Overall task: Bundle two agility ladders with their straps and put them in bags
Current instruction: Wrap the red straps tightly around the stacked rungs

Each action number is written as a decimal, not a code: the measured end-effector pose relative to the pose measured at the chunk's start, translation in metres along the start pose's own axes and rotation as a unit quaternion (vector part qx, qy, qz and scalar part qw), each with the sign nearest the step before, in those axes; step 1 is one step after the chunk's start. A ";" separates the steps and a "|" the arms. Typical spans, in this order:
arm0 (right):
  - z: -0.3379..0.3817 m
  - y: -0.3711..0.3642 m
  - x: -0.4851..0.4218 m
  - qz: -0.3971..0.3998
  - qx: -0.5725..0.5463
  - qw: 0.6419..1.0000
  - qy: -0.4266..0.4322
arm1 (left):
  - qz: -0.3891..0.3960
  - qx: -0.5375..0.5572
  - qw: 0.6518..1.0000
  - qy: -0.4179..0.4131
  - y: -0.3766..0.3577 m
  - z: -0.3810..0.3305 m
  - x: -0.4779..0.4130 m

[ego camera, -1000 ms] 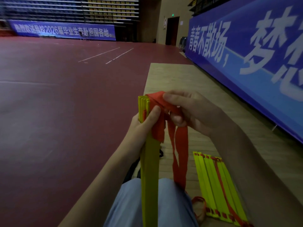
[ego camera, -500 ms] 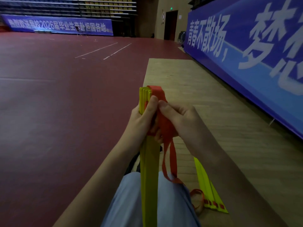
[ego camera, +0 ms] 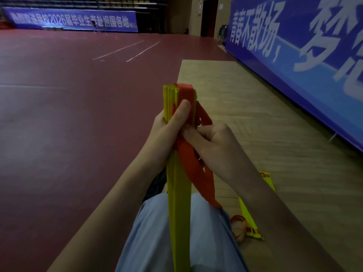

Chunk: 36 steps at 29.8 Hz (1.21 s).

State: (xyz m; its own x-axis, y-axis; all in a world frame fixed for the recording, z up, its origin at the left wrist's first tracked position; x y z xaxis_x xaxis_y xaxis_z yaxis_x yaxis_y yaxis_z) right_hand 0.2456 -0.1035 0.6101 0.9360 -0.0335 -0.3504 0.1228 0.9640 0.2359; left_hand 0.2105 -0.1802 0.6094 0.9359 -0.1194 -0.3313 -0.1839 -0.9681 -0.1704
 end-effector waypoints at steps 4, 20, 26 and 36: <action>-0.001 -0.003 0.008 0.004 0.007 1.000 0.021 | 0.017 -0.004 1.000 -0.016 0.002 0.002 0.004; -0.056 0.007 -0.031 0.063 -0.234 0.964 -0.110 | -0.018 0.007 0.999 0.035 0.014 0.015 -0.001; -0.040 0.008 -0.042 0.121 -0.218 0.963 -0.107 | -0.007 0.006 0.999 0.042 0.007 0.017 -0.002; -0.021 0.019 -0.018 0.007 -0.146 0.989 0.034 | -0.038 -0.006 0.999 0.029 0.009 0.015 -0.004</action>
State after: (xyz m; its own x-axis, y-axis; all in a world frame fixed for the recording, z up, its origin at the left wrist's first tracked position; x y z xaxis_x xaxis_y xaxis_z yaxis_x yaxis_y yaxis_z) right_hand 0.2243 -0.0791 0.6016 0.9117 -0.0112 -0.4107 0.0005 0.9997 -0.0263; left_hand 0.2005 -0.1854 0.5954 0.9628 -0.0586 -0.2636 -0.1094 -0.9771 -0.1823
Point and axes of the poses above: each hand's wrist, its own x-axis away from the middle knuckle, its own y-axis out of the back of the hand, z = x × y, the point moved 10 cm from there along -x, towards the middle knuckle, and after that the axes turned 7 degrees about -z, right-handed, at the moved point
